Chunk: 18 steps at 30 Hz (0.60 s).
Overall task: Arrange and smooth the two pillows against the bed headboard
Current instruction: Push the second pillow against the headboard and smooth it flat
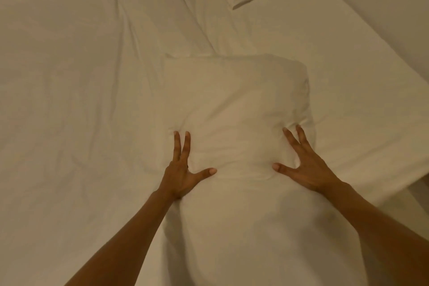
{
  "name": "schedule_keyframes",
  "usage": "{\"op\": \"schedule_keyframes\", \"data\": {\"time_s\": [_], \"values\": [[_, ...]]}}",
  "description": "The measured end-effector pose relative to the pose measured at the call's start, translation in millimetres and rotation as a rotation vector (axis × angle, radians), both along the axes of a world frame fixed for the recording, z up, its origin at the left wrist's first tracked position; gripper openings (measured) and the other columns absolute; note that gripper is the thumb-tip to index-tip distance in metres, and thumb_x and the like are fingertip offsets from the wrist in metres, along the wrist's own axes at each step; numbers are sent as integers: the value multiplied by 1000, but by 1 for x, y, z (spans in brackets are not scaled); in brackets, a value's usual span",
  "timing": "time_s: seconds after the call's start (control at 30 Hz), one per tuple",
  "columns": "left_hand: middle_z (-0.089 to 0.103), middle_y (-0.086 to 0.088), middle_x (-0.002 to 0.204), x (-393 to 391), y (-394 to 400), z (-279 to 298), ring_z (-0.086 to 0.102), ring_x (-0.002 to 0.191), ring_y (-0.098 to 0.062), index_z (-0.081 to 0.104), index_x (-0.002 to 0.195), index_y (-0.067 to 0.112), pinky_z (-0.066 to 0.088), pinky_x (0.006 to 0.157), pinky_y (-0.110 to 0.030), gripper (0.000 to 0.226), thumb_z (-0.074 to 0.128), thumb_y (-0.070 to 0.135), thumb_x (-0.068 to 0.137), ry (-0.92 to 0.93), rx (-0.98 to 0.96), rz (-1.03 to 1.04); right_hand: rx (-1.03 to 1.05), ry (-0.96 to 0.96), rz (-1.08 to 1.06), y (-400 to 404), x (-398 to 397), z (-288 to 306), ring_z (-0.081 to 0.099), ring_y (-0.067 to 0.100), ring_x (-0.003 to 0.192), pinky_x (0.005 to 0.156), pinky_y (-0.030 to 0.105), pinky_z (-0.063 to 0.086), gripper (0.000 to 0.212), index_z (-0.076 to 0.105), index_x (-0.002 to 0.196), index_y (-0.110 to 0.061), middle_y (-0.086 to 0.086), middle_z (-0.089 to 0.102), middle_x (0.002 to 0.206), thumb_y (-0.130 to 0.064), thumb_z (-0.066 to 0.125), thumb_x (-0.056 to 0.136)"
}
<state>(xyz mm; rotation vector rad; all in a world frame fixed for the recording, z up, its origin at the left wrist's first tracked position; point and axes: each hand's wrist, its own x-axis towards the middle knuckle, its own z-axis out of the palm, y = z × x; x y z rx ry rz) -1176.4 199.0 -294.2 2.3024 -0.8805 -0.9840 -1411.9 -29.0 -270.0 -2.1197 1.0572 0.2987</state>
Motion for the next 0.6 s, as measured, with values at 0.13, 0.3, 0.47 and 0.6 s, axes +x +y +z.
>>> {"op": "schedule_keyframes", "data": {"time_s": [0.13, 0.3, 0.47, 0.6], "values": [[-27, 16, 157, -8, -9, 9, 27, 145, -18, -21, 146, 47, 40, 104, -39, 125, 63, 78, 58, 16, -35, 46, -13, -32, -26, 0, 0, 0, 15, 15, 149, 114, 45, 30, 103, -8, 137, -68, -26, -15, 158, -81, 58, 59], [-19, 21, 159, -10, -18, 39, 15, 148, -9, -16, 149, 45, 33, 111, -44, 124, 70, 69, 63, 11, -61, 38, -23, -88, -61, 5, 2, 25, 13, 11, 149, 118, 38, 22, 109, 3, 147, -56, -22, -6, 161, -77, 65, 60], [-11, 19, 161, -8, -22, 79, 11, 148, -6, -8, 154, 34, 32, 113, -41, 123, 70, 68, 65, -41, -74, -10, -112, -87, -37, 8, 5, 58, 14, 17, 149, 120, 38, 19, 111, 6, 151, -48, -12, -3, 163, -82, 58, 60], [-6, 16, 162, -10, -24, 117, 12, 148, -5, -4, 155, 30, 29, 114, -35, 121, 72, 64, 68, -52, -124, -11, -217, -68, -2, 11, 1, 100, 13, 18, 149, 119, 42, 13, 107, -3, 152, -45, -7, -5, 163, -80, 54, 68]]}}
